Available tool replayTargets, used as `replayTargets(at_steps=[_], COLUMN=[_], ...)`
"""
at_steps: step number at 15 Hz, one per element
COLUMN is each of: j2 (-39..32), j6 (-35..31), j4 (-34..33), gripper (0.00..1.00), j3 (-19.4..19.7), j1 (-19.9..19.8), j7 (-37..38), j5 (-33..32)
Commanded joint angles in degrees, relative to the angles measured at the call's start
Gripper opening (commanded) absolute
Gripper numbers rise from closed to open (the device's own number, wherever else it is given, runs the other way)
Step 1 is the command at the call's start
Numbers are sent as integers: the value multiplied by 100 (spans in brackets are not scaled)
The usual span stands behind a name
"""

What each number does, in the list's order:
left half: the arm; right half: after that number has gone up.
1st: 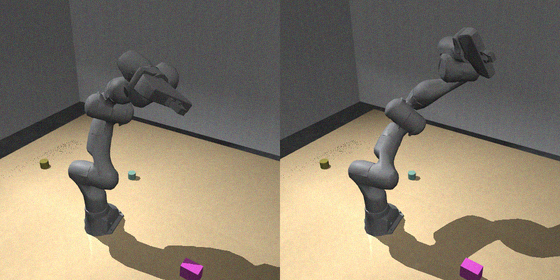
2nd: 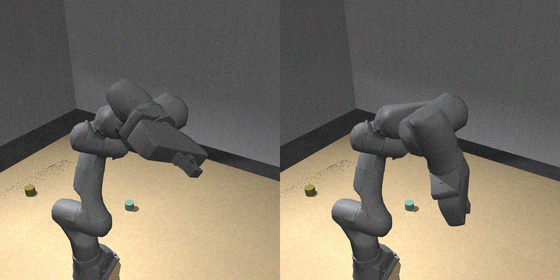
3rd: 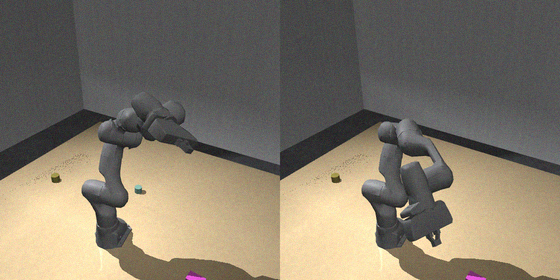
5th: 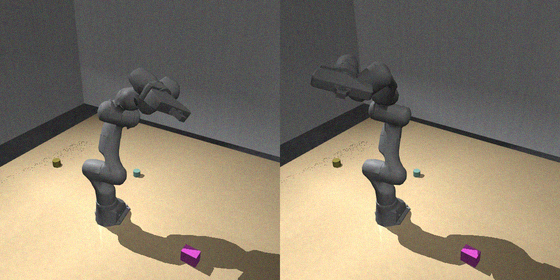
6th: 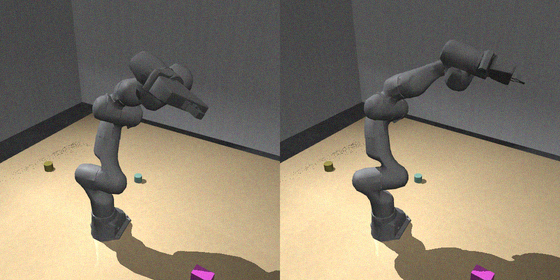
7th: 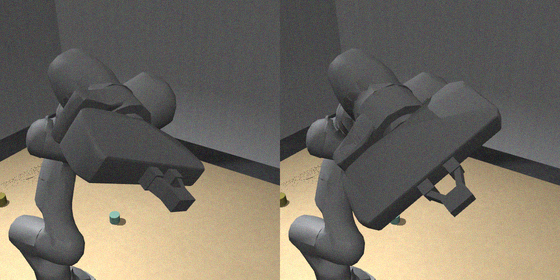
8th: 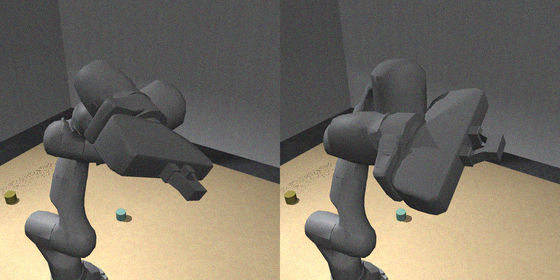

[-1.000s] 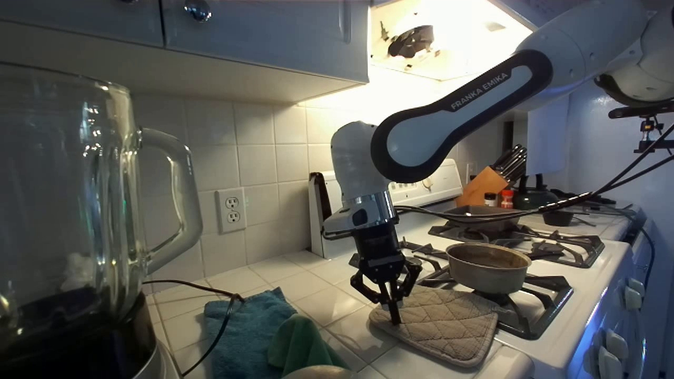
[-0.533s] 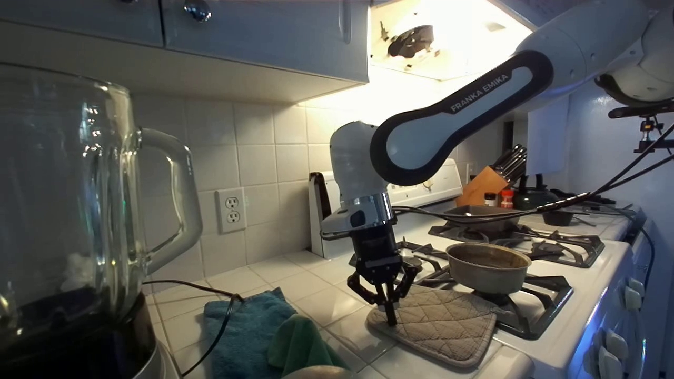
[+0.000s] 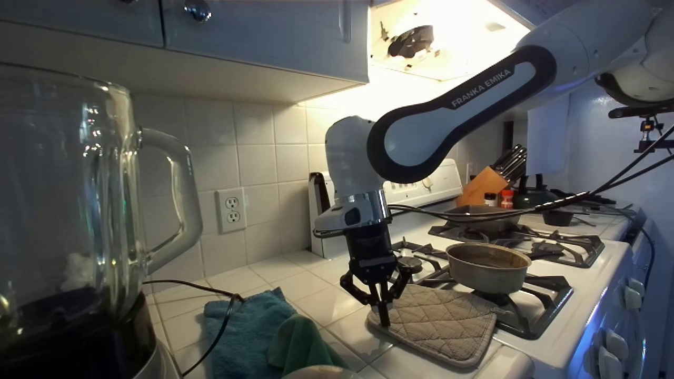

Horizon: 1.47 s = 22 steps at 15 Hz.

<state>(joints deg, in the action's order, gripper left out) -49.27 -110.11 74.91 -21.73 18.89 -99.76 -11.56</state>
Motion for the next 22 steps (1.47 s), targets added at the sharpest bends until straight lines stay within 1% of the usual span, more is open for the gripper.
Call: replayTargets(at_steps=[1, 3, 4, 9, 10, 13, 22], j2=[-45, 57, 98, 73, 53, -5, -148], j6=[79, 109, 120, 102, 125, 109, 244], j4=[-217, -162, -85, 8, -32, -15, -146], gripper=[0, 0, 0, 0, 0, 0, 0], j3=[62, 76, -50, 32, 194, 294, 244], j1=[56, 28, -99, -217, -124, -119, 12], j7=[-241, -270, -236, -140, -202, -190, -226], j5=[189, 180, 57, 3, 136, 106, 158])
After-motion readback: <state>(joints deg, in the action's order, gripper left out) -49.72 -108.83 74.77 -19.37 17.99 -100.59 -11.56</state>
